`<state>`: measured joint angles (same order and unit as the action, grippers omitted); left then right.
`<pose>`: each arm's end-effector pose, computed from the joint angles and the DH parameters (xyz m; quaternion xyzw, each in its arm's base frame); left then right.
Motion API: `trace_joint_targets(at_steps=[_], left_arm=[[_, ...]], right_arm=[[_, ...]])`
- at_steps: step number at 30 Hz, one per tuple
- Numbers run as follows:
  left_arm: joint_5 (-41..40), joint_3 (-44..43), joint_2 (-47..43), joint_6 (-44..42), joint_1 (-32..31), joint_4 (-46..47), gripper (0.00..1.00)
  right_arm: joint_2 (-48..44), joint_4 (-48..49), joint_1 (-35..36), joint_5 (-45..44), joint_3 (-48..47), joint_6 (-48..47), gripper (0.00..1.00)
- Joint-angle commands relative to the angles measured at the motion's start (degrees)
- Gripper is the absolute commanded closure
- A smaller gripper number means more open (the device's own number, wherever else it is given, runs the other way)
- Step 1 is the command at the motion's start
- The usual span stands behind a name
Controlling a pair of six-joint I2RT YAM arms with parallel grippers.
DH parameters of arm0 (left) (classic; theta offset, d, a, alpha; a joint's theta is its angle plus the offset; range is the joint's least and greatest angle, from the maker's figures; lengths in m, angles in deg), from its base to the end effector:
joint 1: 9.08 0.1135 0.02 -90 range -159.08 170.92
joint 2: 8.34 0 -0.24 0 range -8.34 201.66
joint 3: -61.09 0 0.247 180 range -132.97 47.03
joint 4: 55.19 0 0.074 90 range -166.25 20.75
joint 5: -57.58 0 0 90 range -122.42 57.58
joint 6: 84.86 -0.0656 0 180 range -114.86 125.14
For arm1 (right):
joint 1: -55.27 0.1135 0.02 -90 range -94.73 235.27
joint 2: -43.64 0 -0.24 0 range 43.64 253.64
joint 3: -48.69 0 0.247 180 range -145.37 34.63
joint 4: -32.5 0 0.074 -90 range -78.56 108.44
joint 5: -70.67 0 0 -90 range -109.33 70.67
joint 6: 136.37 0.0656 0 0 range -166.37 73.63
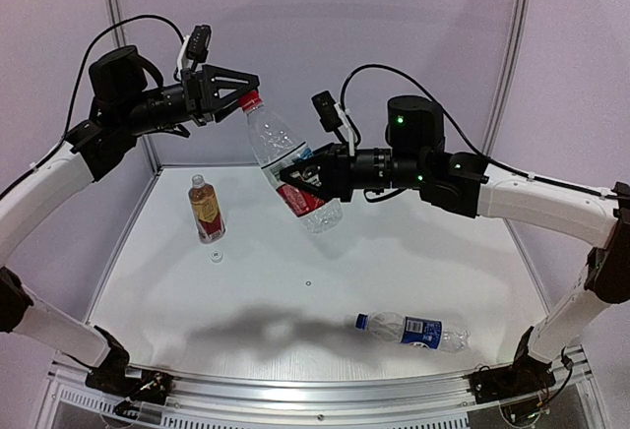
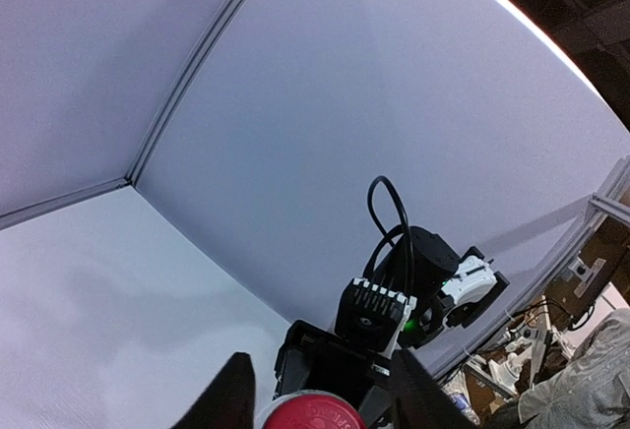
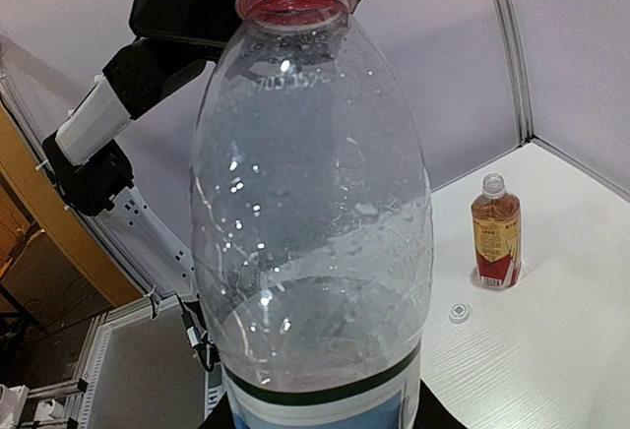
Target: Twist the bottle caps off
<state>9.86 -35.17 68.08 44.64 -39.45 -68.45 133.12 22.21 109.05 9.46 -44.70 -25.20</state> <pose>0.2518 -0.1987 0.4447 0.2190 0.6400 -0.5954 0.4334 0.2079 0.3373 0.3557 -0.3618 0.6464 0.5399 0.3997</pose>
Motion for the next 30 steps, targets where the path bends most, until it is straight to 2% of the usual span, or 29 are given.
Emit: trace_joint_targets(at_steps=[1,4,6,12,17,19,23,30], left_arm=[[1.3,-2.1,0.8,0.1,-0.7,0.8,0.65],[0.6,-2.2,1.1,-0.4,-1.0,-0.2,0.78],[0.0,-2.0,1.0,-0.8,-1.3,-0.6,0.80],[-5.5,-2.5,0.9,-1.8,-3.4,-6.2,0.82],[-26.6,-8.6,1.6,0.1,-7.4,-25.6,0.82],[-31.9,-10.2,2.2,2.7,-8.8,-29.9,0.83],[-36.3,-13.3,4.3,5.8,-10.6,-34.6,0.83],[-41.2,-15.6,6.3,10.0,-11.6,-37.2,0.83]], right_arm=[[0.1,0.4,-0.2,1.3,-1.6,0.6,0.62],[0.3,0.4,-0.2,1.3,-2.0,0.7,0.62],[0.4,0.5,-0.3,1.2,-2.2,1.0,0.62],[0.8,-0.4,-0.2,0.2,-3.6,0.4,0.62],[2.3,-7.2,-0.2,-9.2,-6.7,-2.2,0.62],[3.3,-9.6,-0.3,-14.0,-7.9,-3.5,0.63],[5.5,-13.4,-0.3,-17.1,-10.5,-7.4,0.63],[7.4,-14.4,-0.2,-15.0,-12.0,-8.1,0.63]])
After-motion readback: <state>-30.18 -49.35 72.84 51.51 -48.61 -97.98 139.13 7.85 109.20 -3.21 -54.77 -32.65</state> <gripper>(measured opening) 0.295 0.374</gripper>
